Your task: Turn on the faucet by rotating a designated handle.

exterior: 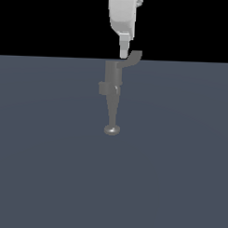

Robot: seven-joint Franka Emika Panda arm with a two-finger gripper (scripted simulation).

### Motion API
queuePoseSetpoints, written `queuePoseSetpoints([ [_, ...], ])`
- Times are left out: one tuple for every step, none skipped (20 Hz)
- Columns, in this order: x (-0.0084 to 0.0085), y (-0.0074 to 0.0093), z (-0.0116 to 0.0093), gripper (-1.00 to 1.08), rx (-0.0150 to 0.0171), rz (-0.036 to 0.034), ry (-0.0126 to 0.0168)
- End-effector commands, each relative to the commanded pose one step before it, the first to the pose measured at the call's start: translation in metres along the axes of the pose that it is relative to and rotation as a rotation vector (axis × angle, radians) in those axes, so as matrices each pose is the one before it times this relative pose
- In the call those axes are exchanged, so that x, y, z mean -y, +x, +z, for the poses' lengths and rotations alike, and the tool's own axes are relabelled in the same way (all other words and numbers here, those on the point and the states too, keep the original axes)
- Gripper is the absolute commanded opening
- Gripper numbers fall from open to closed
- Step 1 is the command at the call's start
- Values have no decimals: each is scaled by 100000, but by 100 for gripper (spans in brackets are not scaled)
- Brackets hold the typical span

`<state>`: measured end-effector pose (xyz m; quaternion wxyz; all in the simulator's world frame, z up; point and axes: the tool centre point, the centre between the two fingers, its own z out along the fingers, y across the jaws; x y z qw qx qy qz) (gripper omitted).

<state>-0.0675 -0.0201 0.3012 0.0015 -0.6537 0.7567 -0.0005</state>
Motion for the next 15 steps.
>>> queuePoseSetpoints([
  [959, 1846, 136, -100, -72, 2092, 154],
  [270, 341, 10, -100, -10, 135, -29],
  [268, 339, 10, -100, -9, 135, -29],
  [266, 336, 10, -100, -9, 135, -29],
  [264, 334, 11, -100, -9, 135, -29],
  [262, 332, 11, -100, -8, 135, -30],
  [261, 329, 11, -100, -8, 135, -30],
  [258, 323, 10, -100, -7, 126, -28],
  [255, 316, 8, -100, -6, 117, -26],
  [255, 322, 11, -100, -7, 135, -30],
  [253, 320, 11, -100, -6, 135, -31],
  [250, 308, 8, -100, -5, 116, -27],
  [250, 315, 11, -100, -5, 134, -31],
  [246, 303, 8, -100, -3, 116, -28],
  [0, 0, 0, -100, 0, 0, 0],
])
